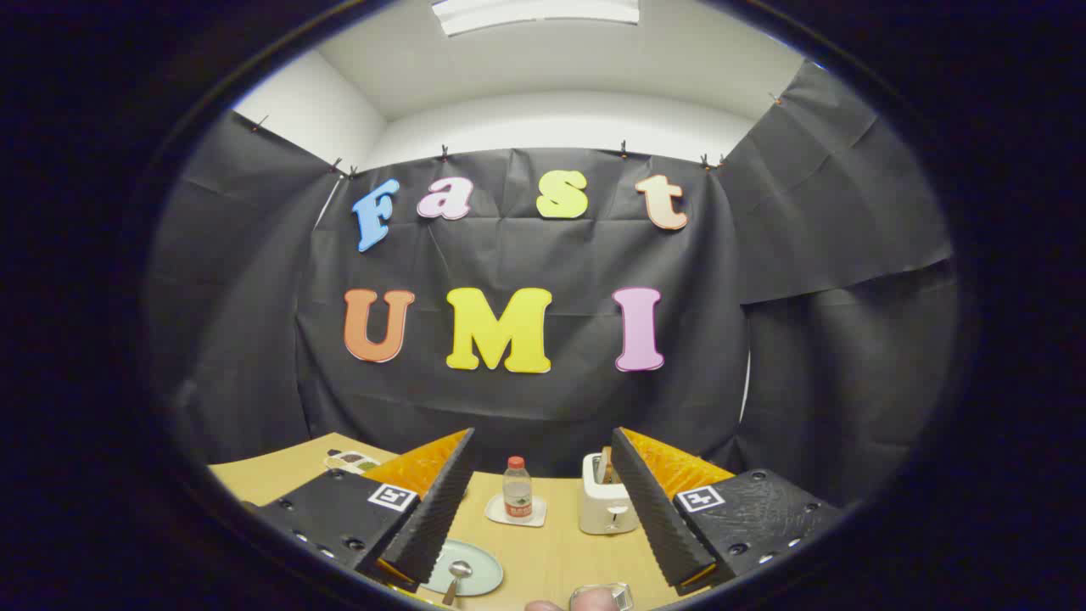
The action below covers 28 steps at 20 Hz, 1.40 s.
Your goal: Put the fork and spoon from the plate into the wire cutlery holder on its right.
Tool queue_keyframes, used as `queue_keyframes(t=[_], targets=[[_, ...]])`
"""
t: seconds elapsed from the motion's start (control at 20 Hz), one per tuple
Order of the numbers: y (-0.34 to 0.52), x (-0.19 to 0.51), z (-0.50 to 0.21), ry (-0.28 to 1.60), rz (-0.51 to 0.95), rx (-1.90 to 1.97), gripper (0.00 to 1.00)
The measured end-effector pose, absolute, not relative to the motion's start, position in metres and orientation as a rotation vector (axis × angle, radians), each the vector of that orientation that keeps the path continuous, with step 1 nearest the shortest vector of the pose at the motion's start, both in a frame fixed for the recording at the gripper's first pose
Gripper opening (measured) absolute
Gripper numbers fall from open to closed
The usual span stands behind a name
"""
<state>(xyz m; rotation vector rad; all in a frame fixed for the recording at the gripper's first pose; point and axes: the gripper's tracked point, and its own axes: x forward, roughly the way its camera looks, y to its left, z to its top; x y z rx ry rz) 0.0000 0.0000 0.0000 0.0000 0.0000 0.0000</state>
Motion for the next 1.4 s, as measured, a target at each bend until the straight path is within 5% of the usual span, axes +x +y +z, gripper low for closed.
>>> queue_keyframes(t=[0.9, 1.4], targets=[[0.026, -0.017, -0.014, 0.073, 0.038, 0.016, 0.95], [0.069, -0.007, -0.103, 0.342, 0.117, 0.001, 0.95]])
